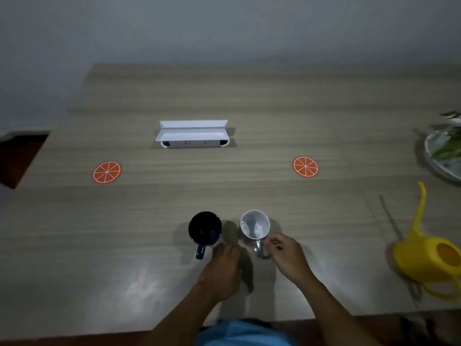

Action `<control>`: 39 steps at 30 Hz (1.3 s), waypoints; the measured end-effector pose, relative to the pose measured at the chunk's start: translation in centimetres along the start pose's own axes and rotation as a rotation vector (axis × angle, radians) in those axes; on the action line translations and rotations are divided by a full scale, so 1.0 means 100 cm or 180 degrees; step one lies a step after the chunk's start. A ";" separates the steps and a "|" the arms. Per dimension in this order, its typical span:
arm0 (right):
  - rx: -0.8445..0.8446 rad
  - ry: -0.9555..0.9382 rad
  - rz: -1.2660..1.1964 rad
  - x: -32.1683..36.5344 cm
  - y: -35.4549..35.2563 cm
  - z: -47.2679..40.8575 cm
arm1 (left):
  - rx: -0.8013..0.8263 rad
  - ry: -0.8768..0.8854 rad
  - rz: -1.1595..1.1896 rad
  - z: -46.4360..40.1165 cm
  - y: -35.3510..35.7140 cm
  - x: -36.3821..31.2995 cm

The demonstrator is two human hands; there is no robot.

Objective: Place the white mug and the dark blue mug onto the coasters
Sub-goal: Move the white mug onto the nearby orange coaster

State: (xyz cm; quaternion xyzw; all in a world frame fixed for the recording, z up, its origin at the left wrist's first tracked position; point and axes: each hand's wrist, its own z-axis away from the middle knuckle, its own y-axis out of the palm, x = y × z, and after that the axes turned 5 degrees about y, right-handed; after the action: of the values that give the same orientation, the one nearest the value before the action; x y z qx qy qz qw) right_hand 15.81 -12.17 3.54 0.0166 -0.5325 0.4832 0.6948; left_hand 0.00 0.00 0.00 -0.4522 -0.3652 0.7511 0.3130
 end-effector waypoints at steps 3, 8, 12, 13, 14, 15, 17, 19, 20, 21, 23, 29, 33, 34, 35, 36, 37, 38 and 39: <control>0.0263 0.0178 -0.0244 -0.004 0.011 0.000 | 0.0216 -0.0096 -0.0259 -0.001 0.010 0.004; 0.0320 0.0476 -0.0684 -0.012 0.021 0.002 | 0.0256 0.0079 -0.0581 0.001 0.026 0.010; 0.0303 0.0535 -0.0854 -0.018 0.023 0.002 | 0.0301 0.0089 -0.0538 0.001 0.033 0.016; 0.0294 0.0540 -0.0903 -0.020 0.022 0.001 | 0.0264 0.0084 -0.0520 0.003 0.032 0.016; 0.0281 0.0537 -0.0938 -0.022 0.021 0.001 | 0.0197 0.0095 -0.0520 0.003 0.034 0.017; 0.0258 0.0535 -0.0960 -0.024 0.019 0.001 | 0.0189 0.0109 -0.0540 0.002 0.036 0.017; 0.0179 0.0507 -0.0941 -0.029 0.015 0.000 | 0.0267 0.0038 -0.0493 0.002 0.041 0.019; 0.0083 0.0466 -0.0980 -0.033 0.010 0.000 | 0.0242 0.0000 -0.0400 0.001 0.043 0.017; 0.0032 0.0457 -0.0998 -0.034 0.007 0.000 | 0.0224 0.0009 -0.0360 0.001 0.042 0.016; -0.0020 0.0438 -0.1006 -0.035 0.005 0.001 | 0.0148 0.0008 -0.0377 0.002 0.039 0.014; -0.0098 0.0405 -0.1033 -0.035 0.000 0.001 | 0.0102 0.0005 -0.0436 0.001 0.037 0.013; -0.0384 0.0362 -0.0910 -0.033 -0.015 0.002 | -0.0065 0.0062 -0.0464 -0.011 0.031 0.002; -0.0563 0.0379 -0.1004 -0.030 -0.029 -0.004 | -0.0105 -0.0035 -0.0466 -0.041 0.014 -0.018; -0.0622 0.0374 -0.1027 -0.028 -0.033 -0.007 | -0.0073 -0.0080 -0.0472 -0.049 0.011 -0.022; -0.0670 0.0363 -0.1042 -0.026 -0.036 -0.009 | -0.0008 -0.0135 -0.0459 -0.059 0.008 -0.023; -0.0715 0.0346 -0.1055 -0.024 -0.040 -0.012 | 0.0018 -0.0181 -0.0449 -0.068 0.006 -0.023; -0.0756 0.0327 -0.1071 -0.022 -0.043 -0.015 | 0.0017 -0.0227 -0.0437 -0.078 0.004 -0.023; -0.0796 0.0321 -0.1090 -0.020 -0.047 -0.018 | 0.0010 -0.0288 -0.0416 -0.087 0.001 -0.022; -0.0834 0.0336 -0.1114 -0.019 -0.049 -0.022 | 0.0002 -0.0356 -0.0376 -0.096 -0.002 -0.023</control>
State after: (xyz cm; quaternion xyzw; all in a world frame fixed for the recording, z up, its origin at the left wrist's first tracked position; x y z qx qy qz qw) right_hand 20.89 -14.87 3.57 -0.0070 -0.5427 0.2822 0.7911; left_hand 9.64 0.81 -1.92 -0.3872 -0.4079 0.7555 0.3361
